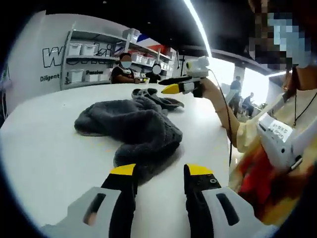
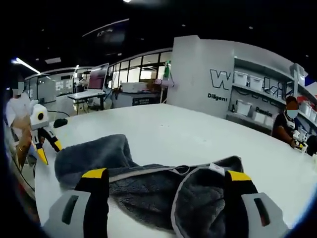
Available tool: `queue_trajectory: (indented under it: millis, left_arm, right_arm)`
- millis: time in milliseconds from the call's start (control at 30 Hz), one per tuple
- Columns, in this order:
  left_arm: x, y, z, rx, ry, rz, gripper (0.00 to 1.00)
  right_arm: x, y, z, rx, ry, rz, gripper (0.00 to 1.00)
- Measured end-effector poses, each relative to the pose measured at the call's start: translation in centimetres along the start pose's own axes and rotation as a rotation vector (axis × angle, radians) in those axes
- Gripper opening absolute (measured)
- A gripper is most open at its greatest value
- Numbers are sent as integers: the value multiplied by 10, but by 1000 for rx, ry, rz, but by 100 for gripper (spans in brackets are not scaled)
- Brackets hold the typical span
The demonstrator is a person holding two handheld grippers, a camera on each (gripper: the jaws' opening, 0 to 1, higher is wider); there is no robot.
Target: Fold the towel on the table until its edges align and the towel forms a compact rectangular stack.
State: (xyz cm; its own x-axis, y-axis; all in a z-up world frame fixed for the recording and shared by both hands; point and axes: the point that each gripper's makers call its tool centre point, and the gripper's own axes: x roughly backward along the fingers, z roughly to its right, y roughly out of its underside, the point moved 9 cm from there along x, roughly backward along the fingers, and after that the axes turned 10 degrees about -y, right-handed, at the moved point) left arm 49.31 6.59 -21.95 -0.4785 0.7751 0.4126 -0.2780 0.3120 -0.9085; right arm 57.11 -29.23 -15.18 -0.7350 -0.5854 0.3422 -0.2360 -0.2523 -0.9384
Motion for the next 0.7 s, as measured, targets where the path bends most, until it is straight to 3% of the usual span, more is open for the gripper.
queue_trajectory:
  millis: [100,233,467,700]
  left_arm:
    - [-6,2,-3,-25,-21,-27,36]
    - [-9,-2,-6,-20,-19,-17,35]
    - [-16,1,-10,-25,-41,-39,27]
    - [-17,0,-16,-55,-101,-55,12]
  right_arm:
    - [1,-1,1,0,5,11,97]
    - [2,-1,1,2,7,8,97]
    - [2,-1,-1,1,-1,7,97]
    - [6,-2,3,-8,26,30,94]
